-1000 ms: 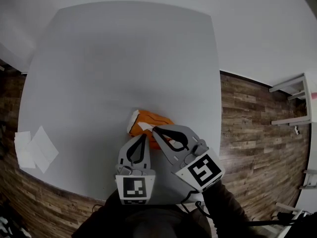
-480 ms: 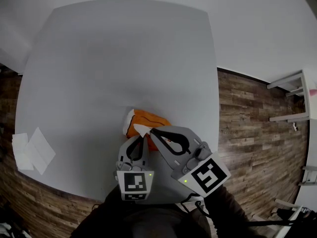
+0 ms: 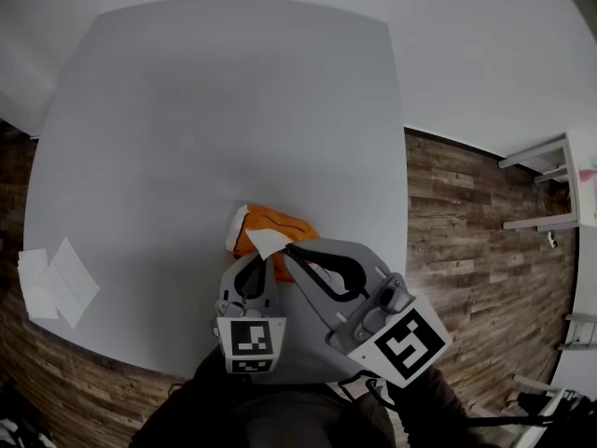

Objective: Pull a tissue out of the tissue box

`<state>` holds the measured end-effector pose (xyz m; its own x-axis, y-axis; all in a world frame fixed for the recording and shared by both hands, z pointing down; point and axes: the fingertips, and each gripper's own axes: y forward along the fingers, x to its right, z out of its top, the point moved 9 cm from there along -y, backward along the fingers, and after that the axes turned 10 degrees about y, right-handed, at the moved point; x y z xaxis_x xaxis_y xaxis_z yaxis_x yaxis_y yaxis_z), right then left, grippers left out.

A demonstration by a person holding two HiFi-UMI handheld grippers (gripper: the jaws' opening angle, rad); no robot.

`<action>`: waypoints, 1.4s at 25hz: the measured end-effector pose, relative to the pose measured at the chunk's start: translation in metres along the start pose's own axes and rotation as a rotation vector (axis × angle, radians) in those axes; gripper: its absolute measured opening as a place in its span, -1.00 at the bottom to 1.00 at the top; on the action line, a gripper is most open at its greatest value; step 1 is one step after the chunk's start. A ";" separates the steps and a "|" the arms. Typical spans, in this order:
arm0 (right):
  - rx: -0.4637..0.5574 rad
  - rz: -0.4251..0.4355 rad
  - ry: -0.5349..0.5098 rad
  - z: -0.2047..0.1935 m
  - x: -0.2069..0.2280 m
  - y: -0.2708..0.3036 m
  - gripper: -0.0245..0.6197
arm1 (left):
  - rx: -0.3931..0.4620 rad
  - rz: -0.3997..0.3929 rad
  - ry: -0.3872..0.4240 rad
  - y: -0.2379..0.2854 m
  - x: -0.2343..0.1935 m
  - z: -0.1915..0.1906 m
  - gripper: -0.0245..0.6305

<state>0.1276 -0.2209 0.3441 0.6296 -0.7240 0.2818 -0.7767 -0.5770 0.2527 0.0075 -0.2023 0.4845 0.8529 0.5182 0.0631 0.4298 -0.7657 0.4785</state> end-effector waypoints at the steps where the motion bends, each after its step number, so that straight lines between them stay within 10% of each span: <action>1: 0.004 0.001 -0.003 0.003 -0.001 -0.002 -0.92 | 0.003 0.003 0.000 0.000 0.000 0.000 -0.93; 18: 0.102 0.010 -0.067 0.039 -0.036 -0.042 -0.92 | 0.092 0.036 0.023 -0.036 0.015 0.024 -0.93; 35: 0.133 0.187 -0.155 0.047 -0.132 -0.078 -0.92 | 0.288 0.193 -0.056 -0.223 0.057 0.069 -0.93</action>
<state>0.1042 -0.0978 0.2435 0.4722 -0.8661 0.1642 -0.8815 -0.4648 0.0833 -0.0190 -0.0278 0.3205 0.9379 0.3383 0.0766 0.3187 -0.9276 0.1949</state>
